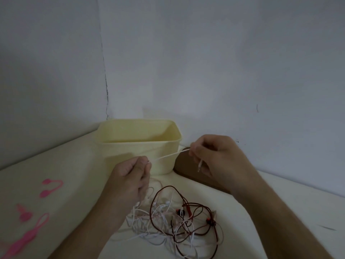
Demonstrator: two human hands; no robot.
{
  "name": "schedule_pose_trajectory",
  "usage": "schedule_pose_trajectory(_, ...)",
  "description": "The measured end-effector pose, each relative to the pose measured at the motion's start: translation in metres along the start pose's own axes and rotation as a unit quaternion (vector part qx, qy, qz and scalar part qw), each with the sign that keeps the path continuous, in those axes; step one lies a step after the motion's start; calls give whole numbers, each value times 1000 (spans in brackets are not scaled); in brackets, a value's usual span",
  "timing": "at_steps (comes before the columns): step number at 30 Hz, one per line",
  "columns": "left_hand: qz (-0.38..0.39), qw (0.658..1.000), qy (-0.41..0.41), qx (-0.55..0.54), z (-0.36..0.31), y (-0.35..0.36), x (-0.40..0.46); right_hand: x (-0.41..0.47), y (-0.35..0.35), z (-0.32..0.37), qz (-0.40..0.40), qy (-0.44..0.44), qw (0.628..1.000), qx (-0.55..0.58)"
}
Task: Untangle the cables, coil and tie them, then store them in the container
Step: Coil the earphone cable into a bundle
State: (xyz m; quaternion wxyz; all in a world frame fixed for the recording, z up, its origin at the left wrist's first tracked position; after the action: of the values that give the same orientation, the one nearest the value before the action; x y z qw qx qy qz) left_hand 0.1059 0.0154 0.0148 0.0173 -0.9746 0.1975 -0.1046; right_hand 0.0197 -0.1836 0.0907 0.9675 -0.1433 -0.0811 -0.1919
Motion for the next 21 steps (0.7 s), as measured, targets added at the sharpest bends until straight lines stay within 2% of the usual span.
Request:
schedule_pose_trajectory(3,-29,999,-8,-26,2,-4,3,4,-10,-2,-58,23,997,49)
schedule_pose_trajectory(5,-38,999,-13,-36,3,-5,4,4,-12,-2,-60,39,991,110)
schedule_pose_trajectory(10,-79,996,-24,-40,3,-9,5,6,-14,1,6,54,966,251)
schedule_pose_trajectory(13,-105,994,-25,-32,4,-12,5,2,-14,6,70,26,949,306)
schedule_pose_trajectory(15,-115,993,-27,-27,4,-11,5,1,-16,5,85,6,943,322)
schedule_pose_trajectory(17,-129,991,-26,-11,5,-11,5,4,-19,1,60,-8,951,304)
schedule_pose_trajectory(21,-129,988,8,80,8,-10,6,9,-19,-5,35,-19,964,264)
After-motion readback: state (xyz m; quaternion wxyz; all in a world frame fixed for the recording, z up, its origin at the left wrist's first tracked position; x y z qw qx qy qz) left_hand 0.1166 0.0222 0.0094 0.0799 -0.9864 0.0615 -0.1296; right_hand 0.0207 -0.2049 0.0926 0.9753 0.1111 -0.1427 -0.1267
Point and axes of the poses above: each hand's wrist, its own x-axis towards the middle knuckle, its own y-axis out of the palm, z = x × y, the point moved 3 cm from there along x, towards the middle knuckle, and after that the axes turned 11 degrees about x, right-handed, at the moved point
